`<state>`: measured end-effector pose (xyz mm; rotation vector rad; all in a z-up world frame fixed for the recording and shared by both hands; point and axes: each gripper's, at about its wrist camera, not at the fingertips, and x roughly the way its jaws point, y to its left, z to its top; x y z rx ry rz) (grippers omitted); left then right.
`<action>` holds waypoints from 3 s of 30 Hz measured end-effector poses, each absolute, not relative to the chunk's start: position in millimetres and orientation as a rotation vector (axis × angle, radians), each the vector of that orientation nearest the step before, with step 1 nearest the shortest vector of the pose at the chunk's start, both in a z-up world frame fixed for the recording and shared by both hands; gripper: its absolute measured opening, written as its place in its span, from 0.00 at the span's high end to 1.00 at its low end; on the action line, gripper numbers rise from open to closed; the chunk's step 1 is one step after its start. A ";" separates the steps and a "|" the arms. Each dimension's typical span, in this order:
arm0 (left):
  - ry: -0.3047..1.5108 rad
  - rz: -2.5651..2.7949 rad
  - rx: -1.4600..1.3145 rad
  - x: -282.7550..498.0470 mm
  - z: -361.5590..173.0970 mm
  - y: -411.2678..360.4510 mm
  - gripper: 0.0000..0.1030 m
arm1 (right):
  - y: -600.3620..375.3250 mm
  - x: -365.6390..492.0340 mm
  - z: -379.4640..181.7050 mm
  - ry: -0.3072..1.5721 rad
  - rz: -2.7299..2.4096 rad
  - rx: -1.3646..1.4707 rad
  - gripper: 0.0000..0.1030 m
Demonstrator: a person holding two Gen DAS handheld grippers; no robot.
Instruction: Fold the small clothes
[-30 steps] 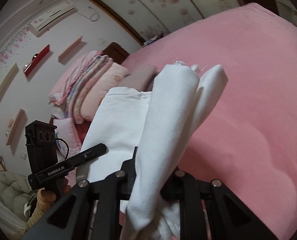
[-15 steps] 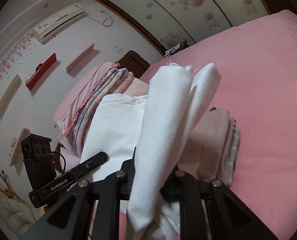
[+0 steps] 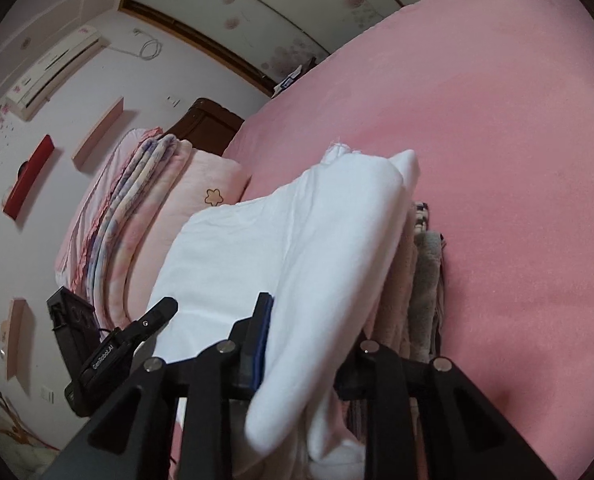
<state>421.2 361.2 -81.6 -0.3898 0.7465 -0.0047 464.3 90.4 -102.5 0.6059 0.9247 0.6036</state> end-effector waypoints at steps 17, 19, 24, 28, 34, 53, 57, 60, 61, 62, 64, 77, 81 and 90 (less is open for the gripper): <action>0.617 0.212 -0.105 388.4 -66.7 338.7 0.01 | 94.3 427.9 -45.1 0.801 0.475 0.233 0.45; 0.587 0.252 -0.075 379.8 -55.7 335.2 0.01 | 90.1 417.9 -36.1 0.786 0.466 0.205 0.45; 0.552 0.290 -0.076 343.7 -22.6 322.2 0.01 | 81.0 388.7 -13.5 0.780 0.456 0.146 0.45; 0.551 0.284 -0.124 307.9 3.6 303.6 0.01 | 66.2 357.9 10.4 0.781 0.452 0.133 0.45; 0.591 0.205 -0.141 252.0 37.0 252.7 0.01 | 46.0 306.9 54.5 0.760 0.443 0.121 0.45; 0.645 -0.029 -0.122 72.1 80.5 76.4 0.01 | -45.8 139.2 108.0 0.728 0.403 0.127 0.45; 0.680 -0.073 -0.153 58.5 80.1 60.1 0.01 | -64.1 116.6 106.9 0.735 0.393 0.134 0.45; 0.688 -0.101 -0.158 46.4 80.0 46.1 0.01 | -76.1 102.5 106.2 0.739 0.387 0.143 0.45; 0.688 -0.108 -0.157 42.8 79.9 42.0 0.01 | -80.2 97.5 105.9 0.739 0.386 0.150 0.45; 0.686 -0.117 -0.158 36.8 79.6 36.1 0.01 | -83.2 93.3 105.2 0.739 0.385 0.156 0.45; 0.677 -0.115 -0.160 27.1 79.7 27.8 0.01 | -91.8 82.9 102.3 0.742 0.377 0.176 0.45; 0.640 -0.025 -0.182 -60.8 53.5 -19.7 0.01 | -134.8 -3.5 72.4 0.697 0.247 0.208 0.40; 0.660 -0.032 -0.150 -80.1 42.9 -37.9 0.01 | -137.8 -25.6 59.1 0.700 0.233 0.217 0.37; 0.709 -0.034 -0.098 -98.9 22.4 -60.9 0.01 | -135.3 -46.4 44.9 0.693 0.187 0.150 0.37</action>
